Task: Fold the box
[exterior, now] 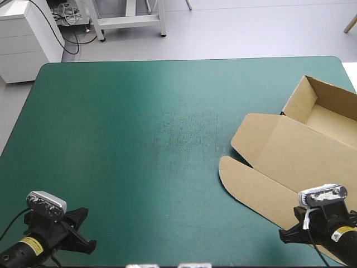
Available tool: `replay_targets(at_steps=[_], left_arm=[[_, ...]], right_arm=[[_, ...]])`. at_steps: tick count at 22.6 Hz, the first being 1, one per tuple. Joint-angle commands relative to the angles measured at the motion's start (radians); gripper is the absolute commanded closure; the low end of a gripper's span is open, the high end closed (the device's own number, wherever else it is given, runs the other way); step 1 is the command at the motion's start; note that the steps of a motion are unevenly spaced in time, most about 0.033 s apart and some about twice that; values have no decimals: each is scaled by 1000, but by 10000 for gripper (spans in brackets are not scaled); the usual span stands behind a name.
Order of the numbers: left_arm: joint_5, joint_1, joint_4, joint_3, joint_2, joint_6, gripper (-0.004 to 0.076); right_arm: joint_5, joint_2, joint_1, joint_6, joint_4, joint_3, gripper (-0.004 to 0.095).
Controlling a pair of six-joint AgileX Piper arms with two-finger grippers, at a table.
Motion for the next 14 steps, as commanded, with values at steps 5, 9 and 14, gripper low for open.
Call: replay_targets(at_steps=[5,9,14], left_arm=[[-70,-2,-25,-26,11,35,731],[-99,-2,-32,-13,11,31,731],[-99,-2,-32,-13,11,31,731]], right_arm=[[-95,-97,2,-25,26,79,910],[-130,-97,2,-25,24,79,910],[-137,-97,2,-25,24,79,910]])
